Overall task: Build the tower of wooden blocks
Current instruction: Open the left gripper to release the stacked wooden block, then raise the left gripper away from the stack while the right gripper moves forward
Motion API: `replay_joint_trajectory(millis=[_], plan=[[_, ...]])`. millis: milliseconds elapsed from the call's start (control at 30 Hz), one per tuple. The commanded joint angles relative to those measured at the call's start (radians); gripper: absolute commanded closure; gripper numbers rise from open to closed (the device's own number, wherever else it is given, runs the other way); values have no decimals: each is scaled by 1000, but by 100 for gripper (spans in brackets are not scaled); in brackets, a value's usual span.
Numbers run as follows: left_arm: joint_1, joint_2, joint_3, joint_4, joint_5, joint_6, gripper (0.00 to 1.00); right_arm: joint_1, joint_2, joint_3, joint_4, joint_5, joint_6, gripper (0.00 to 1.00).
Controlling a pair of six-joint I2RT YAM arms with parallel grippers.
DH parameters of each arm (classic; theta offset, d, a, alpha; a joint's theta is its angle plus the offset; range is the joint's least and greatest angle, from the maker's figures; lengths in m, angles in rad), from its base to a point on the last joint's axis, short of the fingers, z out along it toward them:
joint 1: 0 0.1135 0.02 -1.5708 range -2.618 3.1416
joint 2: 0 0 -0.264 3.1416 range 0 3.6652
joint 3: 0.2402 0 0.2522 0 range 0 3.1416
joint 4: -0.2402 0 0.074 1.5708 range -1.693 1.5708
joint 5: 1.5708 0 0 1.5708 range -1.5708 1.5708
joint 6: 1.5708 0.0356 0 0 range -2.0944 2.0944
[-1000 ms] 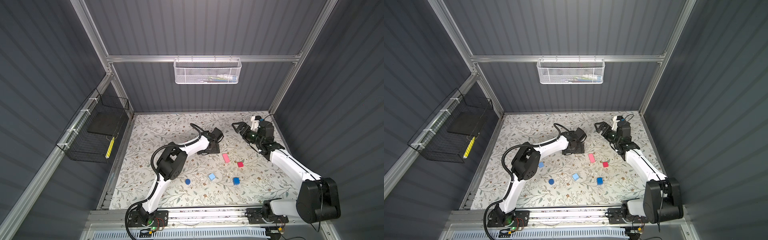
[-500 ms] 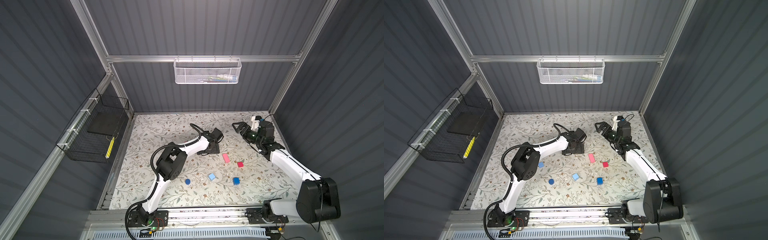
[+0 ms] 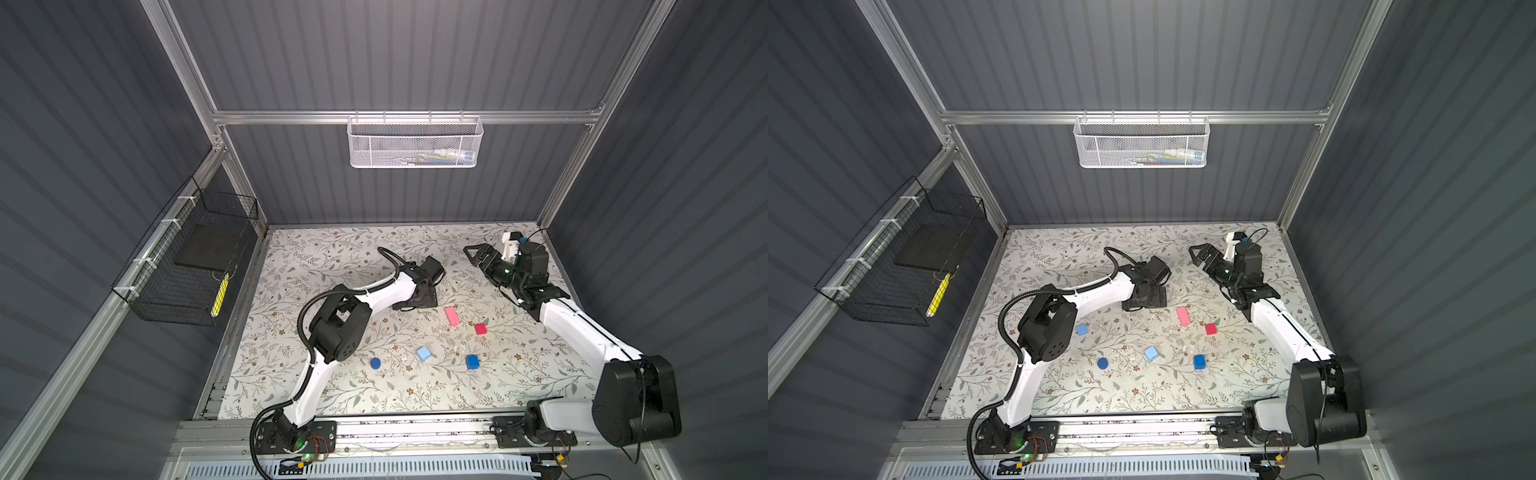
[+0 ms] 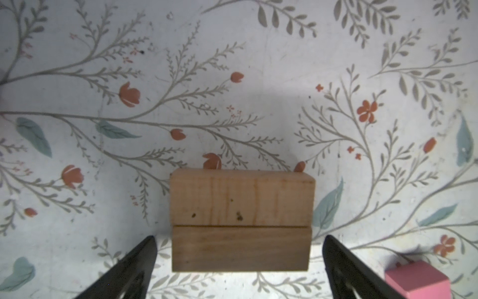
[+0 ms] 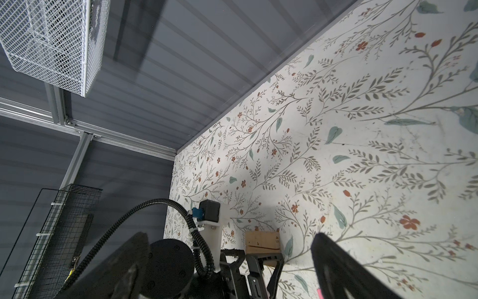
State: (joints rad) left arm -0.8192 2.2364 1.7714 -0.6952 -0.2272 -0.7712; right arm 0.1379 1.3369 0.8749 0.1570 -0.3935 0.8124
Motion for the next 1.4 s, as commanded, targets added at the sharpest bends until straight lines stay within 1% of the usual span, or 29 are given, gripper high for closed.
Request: replay_joint_trajectory(millis=[0, 367, 667, 800, 867, 1033, 1133, 1233, 1367], plan=[[-8, -51, -15, 4, 18, 1, 0, -4, -12, -13, 12, -7, 10, 1], [-11, -86, 5, -24, 7, 9, 0, -4, -11, -13, 10, -6, 10, 1], [-15, -147, 3, -32, -27, 19, 0, -4, -12, -11, 3, 1, 14, 1], [-16, -174, 2, -32, -47, 42, 0, -4, -11, -11, 0, 7, 15, 1], [-16, -189, 0, -30, -77, 66, 0, -4, -13, -13, 1, 10, 12, 1], [-16, -237, -2, -62, -270, 149, 0, -4, -19, -13, 2, 9, -8, 1], [-15, -274, -12, -58, -342, 193, 0, -4, -18, -1, -31, 26, 14, 1], [-11, -313, -36, -26, -378, 227, 0, -3, -4, 4, -34, 25, 19, 1], [14, -361, -76, 14, -363, 246, 0, -3, 6, -1, -26, 35, 46, 1]])
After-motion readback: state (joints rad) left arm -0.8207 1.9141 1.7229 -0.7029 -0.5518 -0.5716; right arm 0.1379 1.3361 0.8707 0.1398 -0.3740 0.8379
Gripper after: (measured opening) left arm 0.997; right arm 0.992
